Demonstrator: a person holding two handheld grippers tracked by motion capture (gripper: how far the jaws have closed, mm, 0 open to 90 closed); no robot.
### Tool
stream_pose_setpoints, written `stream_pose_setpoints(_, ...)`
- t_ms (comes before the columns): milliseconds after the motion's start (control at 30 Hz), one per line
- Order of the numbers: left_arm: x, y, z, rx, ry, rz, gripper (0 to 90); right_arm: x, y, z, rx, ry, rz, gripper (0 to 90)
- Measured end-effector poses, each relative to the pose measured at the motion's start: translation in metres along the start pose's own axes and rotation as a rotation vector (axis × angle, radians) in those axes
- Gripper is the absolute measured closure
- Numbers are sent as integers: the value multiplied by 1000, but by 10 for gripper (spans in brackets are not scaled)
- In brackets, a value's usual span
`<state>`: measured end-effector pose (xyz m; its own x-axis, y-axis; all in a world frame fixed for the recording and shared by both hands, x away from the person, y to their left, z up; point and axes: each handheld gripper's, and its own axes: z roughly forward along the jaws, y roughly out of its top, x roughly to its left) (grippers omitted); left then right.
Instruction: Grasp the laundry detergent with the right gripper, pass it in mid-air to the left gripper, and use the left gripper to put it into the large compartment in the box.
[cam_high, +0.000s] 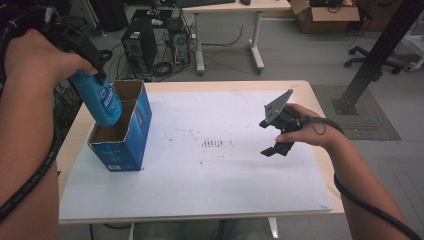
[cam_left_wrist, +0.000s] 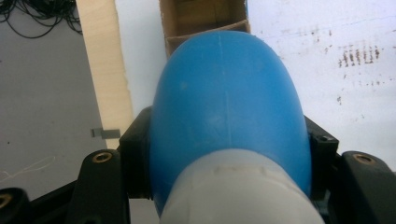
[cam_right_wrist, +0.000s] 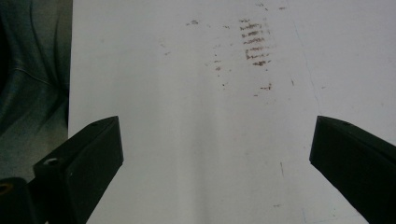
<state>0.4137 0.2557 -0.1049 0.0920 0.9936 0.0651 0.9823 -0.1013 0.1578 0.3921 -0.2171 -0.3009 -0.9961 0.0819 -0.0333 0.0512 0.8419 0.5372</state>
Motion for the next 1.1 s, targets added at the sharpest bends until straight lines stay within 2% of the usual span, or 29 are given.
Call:
stream_pose_setpoints(300, 3, 0, 23, 8, 18, -6, 381, 1, 1, -5, 26, 8, 10, 27)
stream_pose_setpoints(467, 5, -1, 36, 17, 3, -4, 381, 3, 0, -4, 31, 12, 13, 27)
stream_pose_setpoints(1100, 4, -2, 83, 49, -5, 6, 380, 3, 0, -2, 35, 18, 18, 28)
